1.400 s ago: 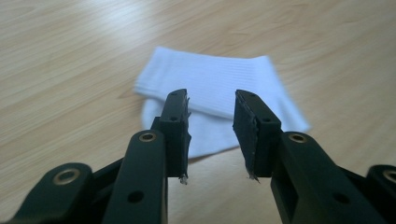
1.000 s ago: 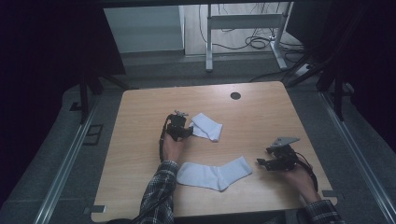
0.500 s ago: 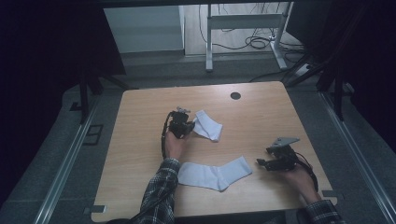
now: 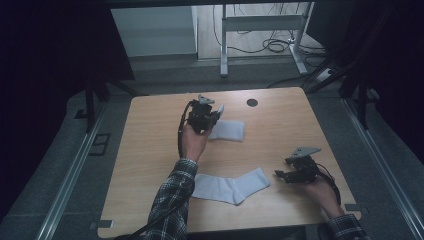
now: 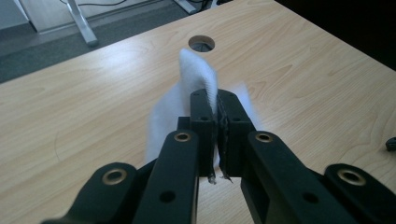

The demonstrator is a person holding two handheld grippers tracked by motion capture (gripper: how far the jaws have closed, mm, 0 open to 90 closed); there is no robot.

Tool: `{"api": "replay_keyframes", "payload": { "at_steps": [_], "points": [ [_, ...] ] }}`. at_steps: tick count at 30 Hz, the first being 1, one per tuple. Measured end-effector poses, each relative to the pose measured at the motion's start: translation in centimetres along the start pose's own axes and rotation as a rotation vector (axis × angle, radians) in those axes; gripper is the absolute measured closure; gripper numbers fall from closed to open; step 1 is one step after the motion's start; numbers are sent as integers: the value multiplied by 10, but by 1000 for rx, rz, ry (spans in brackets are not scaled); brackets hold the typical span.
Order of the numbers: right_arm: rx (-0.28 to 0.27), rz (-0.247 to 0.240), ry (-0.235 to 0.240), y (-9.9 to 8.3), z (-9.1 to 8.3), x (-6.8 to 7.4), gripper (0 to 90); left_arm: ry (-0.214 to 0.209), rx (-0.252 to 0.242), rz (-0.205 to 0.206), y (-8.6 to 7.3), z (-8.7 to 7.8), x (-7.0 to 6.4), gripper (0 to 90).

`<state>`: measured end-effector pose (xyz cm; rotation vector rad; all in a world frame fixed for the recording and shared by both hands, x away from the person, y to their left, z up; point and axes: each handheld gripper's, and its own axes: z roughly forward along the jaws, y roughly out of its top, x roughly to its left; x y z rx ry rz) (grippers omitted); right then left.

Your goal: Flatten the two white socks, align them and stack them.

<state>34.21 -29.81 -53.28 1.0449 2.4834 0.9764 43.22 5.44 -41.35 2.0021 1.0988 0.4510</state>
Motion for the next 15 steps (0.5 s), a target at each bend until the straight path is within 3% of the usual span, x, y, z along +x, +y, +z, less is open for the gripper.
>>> {"api": "replay_keyframes", "payload": {
  "at_steps": [6,15],
  "points": [
    [-2,4,2,0,0,0,306,41,39,-22,-12,9,13,859],
    [-1,14,5,0,0,-1,313,130,79,-90,-41,9,47,845]
  ]
}}
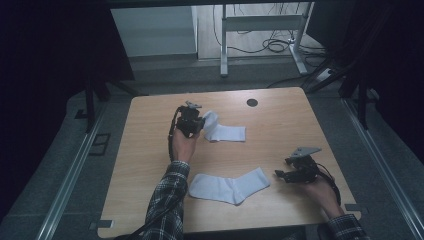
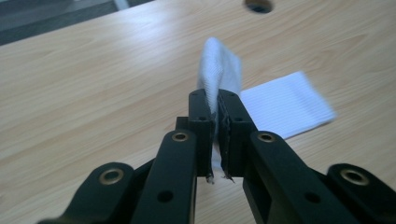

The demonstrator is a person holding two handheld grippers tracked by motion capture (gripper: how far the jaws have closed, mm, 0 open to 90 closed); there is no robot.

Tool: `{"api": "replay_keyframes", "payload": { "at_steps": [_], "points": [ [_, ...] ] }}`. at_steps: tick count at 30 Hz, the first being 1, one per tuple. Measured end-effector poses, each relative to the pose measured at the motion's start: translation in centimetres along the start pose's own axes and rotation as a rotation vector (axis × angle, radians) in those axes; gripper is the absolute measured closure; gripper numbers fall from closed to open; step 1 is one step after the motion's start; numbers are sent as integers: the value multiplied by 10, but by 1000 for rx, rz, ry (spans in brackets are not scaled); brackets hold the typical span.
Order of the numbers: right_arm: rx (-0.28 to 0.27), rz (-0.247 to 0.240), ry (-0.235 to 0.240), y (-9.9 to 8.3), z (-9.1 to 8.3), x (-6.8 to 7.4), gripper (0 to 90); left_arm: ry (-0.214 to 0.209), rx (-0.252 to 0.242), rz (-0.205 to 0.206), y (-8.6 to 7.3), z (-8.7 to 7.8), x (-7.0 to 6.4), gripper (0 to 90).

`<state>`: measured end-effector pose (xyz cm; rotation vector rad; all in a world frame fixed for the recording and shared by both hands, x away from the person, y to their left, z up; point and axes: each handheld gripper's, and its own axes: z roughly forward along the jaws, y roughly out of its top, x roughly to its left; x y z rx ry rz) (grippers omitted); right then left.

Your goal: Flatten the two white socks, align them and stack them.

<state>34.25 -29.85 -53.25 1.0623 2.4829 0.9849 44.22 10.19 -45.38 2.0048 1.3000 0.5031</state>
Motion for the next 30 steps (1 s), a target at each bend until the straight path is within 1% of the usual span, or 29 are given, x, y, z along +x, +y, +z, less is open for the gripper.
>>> {"api": "replay_keyframes", "payload": {
  "at_steps": [4,8,10,12,15,16,18,21,23,25,27,30],
  "points": [
    [0,10,0,0,0,-1,319,27,11,-29,-14,0,16,838],
    [-1,11,-1,0,0,0,319,35,23,-49,-28,-1,28,834],
    [1,11,-1,0,0,0,319,43,28,-55,-35,-2,32,831],
    [0,12,-2,0,0,0,318,41,30,-68,-41,-3,36,829],
    [-1,14,-2,0,-1,0,318,41,39,-73,-53,-5,40,828],
    [-2,16,1,0,0,0,318,40,38,-80,-57,-5,40,825],
    [-2,20,3,0,-1,-1,319,42,49,-78,-68,-4,42,820],
    [-3,24,5,0,-1,-1,319,33,55,-98,-85,-1,45,814],
    [-4,22,4,0,-1,-1,318,25,54,-99,-94,-1,47,798],
    [-5,19,-3,0,0,0,316,27,49,-90,-100,-1,47,762],
    [-4,13,-11,-1,0,1,315,31,27,-78,-104,-3,47,697],
    [-6,8,-19,-1,0,3,301,40,-12,-45,-109,-5,48,633]
  ]
}}
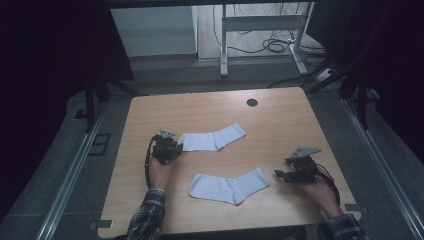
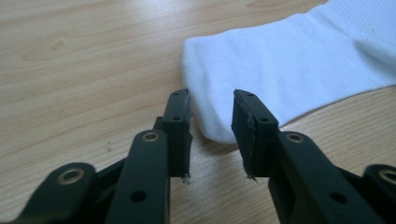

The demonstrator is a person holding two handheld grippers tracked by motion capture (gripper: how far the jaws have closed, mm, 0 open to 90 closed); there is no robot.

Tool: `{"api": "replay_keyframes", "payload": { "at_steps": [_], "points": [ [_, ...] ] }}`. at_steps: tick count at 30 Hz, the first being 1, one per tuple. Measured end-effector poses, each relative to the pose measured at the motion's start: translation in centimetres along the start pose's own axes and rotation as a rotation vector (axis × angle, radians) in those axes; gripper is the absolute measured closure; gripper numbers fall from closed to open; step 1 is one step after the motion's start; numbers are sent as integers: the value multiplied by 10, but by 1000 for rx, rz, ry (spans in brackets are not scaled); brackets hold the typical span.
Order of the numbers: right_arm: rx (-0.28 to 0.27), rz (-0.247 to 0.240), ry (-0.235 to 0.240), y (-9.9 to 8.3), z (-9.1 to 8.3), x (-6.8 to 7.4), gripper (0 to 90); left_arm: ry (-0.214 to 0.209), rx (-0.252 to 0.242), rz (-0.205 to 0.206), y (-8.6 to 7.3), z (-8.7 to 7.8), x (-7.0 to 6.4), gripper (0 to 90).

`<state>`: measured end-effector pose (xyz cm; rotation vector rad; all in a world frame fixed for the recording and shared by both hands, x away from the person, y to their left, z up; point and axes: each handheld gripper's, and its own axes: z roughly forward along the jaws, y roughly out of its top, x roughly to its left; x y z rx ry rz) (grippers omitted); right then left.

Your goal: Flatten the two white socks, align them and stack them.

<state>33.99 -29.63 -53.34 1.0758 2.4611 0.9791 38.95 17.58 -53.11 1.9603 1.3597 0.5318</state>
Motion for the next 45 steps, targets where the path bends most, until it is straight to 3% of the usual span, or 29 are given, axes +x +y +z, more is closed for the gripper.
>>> {"api": "replay_keyframes", "payload": {
  "at_steps": [3,11,18,21,28,33,36,40,45],
  "points": [
    [-1,1,-4,0,0,1,295,15,-26,28,-5,1,3,559],
    [-16,10,-14,-1,1,2,291,34,-72,4,-8,7,7,459],
    [-20,11,-17,-2,1,3,287,47,4,10,-3,16,8,376],
    [-21,10,-17,-2,1,3,286,22,30,-19,-1,18,12,358],
    [-13,13,-17,0,2,3,289,10,40,-4,-1,19,12,276],
    [-6,18,-24,1,2,3,299,8,41,-1,-1,19,12,264],
    [7,42,-21,4,2,2,304,7,42,0,-1,19,12,259],
    [-4,124,9,10,4,-1,308,7,42,0,-1,19,11,257],
    [3,105,13,22,7,-2,345,11,42,-1,-1,19,11,257]
  ]
}}
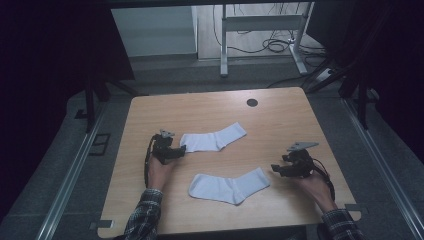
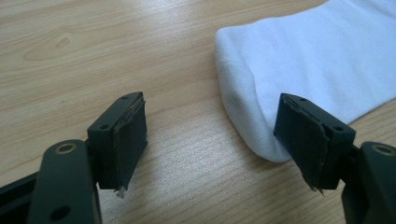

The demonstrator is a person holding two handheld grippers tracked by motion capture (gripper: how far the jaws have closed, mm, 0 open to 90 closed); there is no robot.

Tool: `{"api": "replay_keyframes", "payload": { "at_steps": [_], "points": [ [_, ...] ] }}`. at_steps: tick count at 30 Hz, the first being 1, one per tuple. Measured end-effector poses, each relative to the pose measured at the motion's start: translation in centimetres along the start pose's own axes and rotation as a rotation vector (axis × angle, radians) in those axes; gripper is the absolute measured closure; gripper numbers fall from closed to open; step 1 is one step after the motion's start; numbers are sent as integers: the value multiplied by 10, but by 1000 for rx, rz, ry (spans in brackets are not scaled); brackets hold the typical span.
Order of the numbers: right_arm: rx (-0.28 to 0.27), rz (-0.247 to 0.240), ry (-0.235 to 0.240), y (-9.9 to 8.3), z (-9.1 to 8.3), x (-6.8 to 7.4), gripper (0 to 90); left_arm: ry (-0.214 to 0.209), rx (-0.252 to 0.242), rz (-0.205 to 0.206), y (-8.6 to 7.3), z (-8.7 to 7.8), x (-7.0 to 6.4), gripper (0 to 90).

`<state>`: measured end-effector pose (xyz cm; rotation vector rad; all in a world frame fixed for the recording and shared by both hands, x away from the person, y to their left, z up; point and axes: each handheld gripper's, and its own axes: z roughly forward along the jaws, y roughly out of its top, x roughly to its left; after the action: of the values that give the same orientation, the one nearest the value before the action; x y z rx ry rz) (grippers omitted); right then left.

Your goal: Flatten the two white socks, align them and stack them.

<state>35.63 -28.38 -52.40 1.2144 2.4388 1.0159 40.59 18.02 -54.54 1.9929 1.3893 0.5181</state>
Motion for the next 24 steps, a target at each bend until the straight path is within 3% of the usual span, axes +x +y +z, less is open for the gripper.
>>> {"api": "replay_keyframes", "payload": {
  "at_steps": [3,11,24],
  "points": [
    [29,-14,15,9,5,0,367,0,-1,0,0,0,0,257],
    [29,-21,37,36,19,1,392,2,2,1,0,0,0,257],
    [18,-73,40,90,47,2,728,2,1,2,0,0,-1,255]
  ]
}}
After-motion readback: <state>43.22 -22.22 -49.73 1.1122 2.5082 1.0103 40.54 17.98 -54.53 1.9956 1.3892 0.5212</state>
